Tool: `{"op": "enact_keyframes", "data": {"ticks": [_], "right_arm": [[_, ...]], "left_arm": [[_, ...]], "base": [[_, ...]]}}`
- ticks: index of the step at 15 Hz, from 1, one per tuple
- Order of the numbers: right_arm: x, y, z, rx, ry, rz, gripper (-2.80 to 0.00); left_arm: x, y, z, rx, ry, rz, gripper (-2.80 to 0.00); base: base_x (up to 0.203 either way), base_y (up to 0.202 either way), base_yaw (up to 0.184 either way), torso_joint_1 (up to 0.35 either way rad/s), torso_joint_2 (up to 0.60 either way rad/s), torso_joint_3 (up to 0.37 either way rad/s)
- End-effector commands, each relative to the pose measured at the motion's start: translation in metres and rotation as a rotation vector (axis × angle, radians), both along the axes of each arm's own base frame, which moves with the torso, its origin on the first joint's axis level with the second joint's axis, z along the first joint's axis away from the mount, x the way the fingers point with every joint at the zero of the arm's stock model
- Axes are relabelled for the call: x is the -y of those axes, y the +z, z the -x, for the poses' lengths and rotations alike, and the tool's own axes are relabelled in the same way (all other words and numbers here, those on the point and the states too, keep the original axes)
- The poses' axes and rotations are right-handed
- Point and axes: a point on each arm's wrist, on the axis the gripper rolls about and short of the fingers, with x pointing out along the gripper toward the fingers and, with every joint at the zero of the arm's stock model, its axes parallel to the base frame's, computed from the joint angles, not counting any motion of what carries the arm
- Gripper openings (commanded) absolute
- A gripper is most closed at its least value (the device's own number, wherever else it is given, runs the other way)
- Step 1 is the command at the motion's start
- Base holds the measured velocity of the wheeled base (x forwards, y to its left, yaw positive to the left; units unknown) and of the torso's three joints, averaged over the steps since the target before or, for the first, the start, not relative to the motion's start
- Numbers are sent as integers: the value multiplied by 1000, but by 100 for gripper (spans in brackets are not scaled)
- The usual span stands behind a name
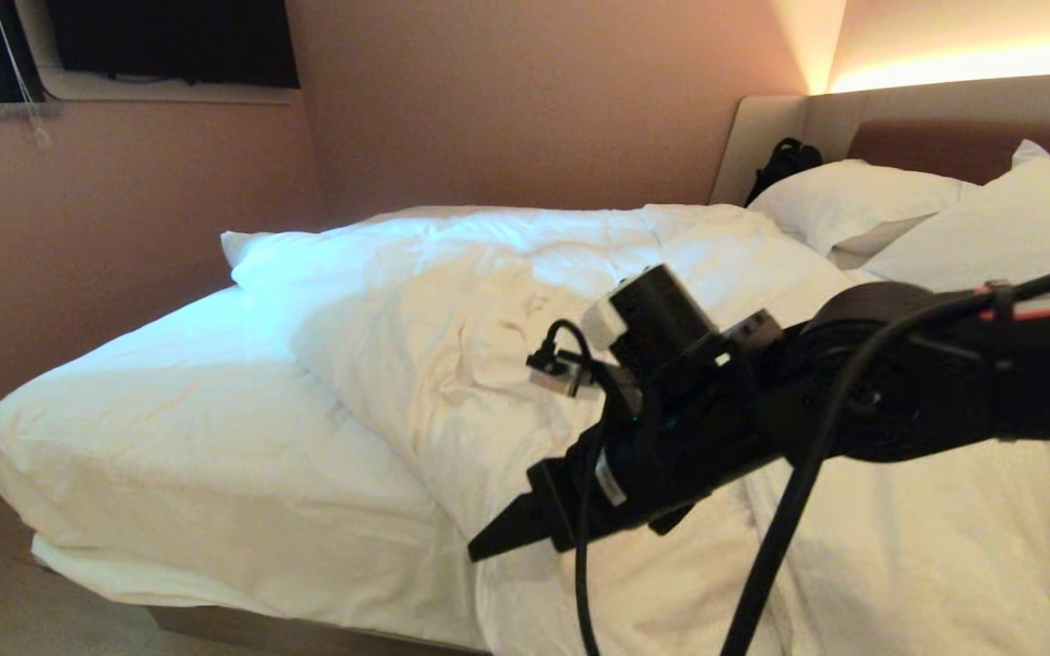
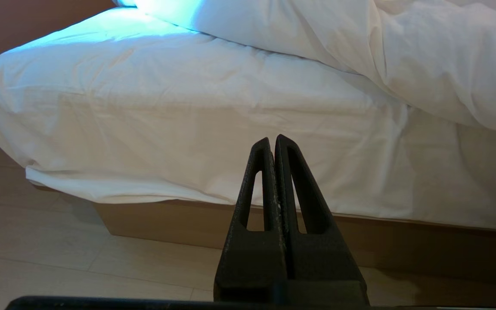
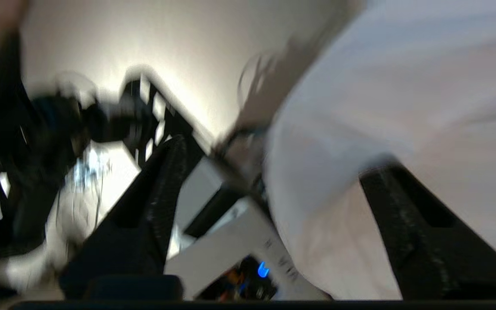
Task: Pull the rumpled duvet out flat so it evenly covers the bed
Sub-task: Flatten the corners of the folded blanket
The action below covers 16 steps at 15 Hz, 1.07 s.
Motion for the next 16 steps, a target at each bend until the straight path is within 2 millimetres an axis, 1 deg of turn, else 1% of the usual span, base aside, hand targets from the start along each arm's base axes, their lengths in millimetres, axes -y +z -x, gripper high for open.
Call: {"op": "enact_keyframes", "data": {"ticks": [1,3,4,7,8,9,12,14,16], "right_arm": [[25,31,-4,71,-81,-54,0],[47,51,-10,112,-148,-96,0],[54,56,-12,123,-170,-108,0],[57,59,-15,135,-193,-128,0],[59,57,-20,142,-205,-133,0],[60,56,-25,141,-217,-132,-280],[62,49,-38,137,-243,-131,-280],[59,32,-60,123,-276,-126,-280],[57,24,-80,99,-335,-154,-280]], "left_arm": [[0,0,0,0,-1,0,-280],[0,0,0,0,0,0,-280],[0,0,0,0,-1,0,-280],[0,0,0,0,0,0,-280],[0,0,0,1,-1,0,-280],[0,0,0,0,0,0,-280],[0,0,0,0,1,0,-280],[0,0,0,0,0,0,-280],[0,0,0,0,0,0,-280]], "base": [[0,0,0,0,0,0],[0,0,0,0,0,0],[0,0,0,0,0,0],[0,0,0,0,0,0],[0,0,0,0,0,0],[0,0,0,0,0,0],[0,0,0,0,0,0],[0,0,0,0,0,0],[0,0,0,0,0,0]]}}
